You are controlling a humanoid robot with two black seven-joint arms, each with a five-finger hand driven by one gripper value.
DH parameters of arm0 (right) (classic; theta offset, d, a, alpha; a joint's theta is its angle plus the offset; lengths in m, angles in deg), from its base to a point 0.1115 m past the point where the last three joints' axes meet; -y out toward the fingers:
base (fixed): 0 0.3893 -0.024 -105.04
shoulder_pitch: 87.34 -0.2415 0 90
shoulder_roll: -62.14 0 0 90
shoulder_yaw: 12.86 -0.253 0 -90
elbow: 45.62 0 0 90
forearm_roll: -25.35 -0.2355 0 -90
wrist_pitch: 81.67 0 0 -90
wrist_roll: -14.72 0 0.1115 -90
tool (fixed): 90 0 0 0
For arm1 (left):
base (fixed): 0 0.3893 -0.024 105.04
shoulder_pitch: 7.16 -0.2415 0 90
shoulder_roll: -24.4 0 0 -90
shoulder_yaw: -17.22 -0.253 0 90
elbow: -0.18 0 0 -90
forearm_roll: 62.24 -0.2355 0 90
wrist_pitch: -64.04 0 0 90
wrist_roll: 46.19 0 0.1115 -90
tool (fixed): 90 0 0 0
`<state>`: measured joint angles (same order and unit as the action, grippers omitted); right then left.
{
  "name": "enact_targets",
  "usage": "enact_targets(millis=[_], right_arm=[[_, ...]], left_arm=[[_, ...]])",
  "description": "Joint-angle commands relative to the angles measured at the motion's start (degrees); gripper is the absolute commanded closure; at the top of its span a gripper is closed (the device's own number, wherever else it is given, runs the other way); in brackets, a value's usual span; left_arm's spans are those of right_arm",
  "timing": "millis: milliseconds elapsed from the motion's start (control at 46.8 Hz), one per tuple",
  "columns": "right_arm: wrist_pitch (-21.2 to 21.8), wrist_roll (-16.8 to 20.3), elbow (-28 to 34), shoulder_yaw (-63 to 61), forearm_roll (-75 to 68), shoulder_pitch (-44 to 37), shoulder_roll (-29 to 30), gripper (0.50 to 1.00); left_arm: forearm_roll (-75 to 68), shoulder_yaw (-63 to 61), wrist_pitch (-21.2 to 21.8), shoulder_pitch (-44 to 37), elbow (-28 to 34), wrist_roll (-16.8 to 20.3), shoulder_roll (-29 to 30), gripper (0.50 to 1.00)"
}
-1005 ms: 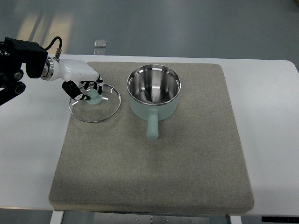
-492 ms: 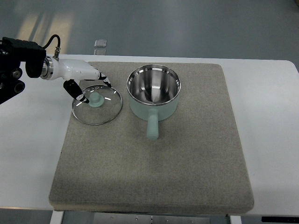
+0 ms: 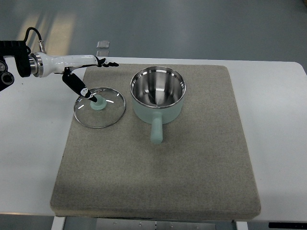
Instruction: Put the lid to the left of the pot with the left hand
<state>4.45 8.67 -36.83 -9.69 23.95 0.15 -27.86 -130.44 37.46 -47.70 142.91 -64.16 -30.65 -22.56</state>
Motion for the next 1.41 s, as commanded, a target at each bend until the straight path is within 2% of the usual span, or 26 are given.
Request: enact_targets(millis=[0, 171, 427, 684, 962, 1069, 1240, 1389], right_arm=[[0.01, -0.01, 0.00, 0.00, -0.01, -0.03, 0.00, 0.579], [0.01, -0.01, 0.00, 0.00, 0.08, 0.05, 0.00, 0.579], [0.01, -0.01, 0.00, 0.00, 0.08, 0.05, 0.00, 0.579], [0.01, -0.01, 0.00, 0.00, -0.01, -0.03, 0.00, 0.579], [0.01, -0.01, 0.00, 0.00, 0.08, 0.05, 0.00, 0.579], [0.01, -0.01, 0.00, 0.00, 0.08, 0.05, 0.00, 0.579], [0.01, -0.01, 0.00, 0.00, -0.01, 0.05, 0.00, 0.579], [0.01, -0.01, 0.00, 0.00, -0.01, -0.03, 0.00, 0.579]], left_arm=[[9.11, -0.02, 0.38, -0.39, 1.23, 0.01, 0.12, 0.506], [27.40, 0.07, 0.29, -2.06, 2.73, 0.10, -0.06, 0.506], [43.49, 0.51, -0.24, -4.16, 2.73, 0.10, 0.12, 0.504], [47.81, 7.53, -0.59, -9.61, 3.69, -0.16, -1.55, 0.504], [54.31, 12.90, -4.98, -11.81, 6.50, -1.13, -3.84, 0.504], [54.31, 15.97, -5.42, -13.66, 7.56, -2.97, -5.06, 0.504], [54.58, 23.17, -7.79, -16.56, 7.56, -8.42, -5.77, 0.504], [55.10, 26.43, -9.20, -17.88, 7.65, -10.09, -6.56, 0.504]])
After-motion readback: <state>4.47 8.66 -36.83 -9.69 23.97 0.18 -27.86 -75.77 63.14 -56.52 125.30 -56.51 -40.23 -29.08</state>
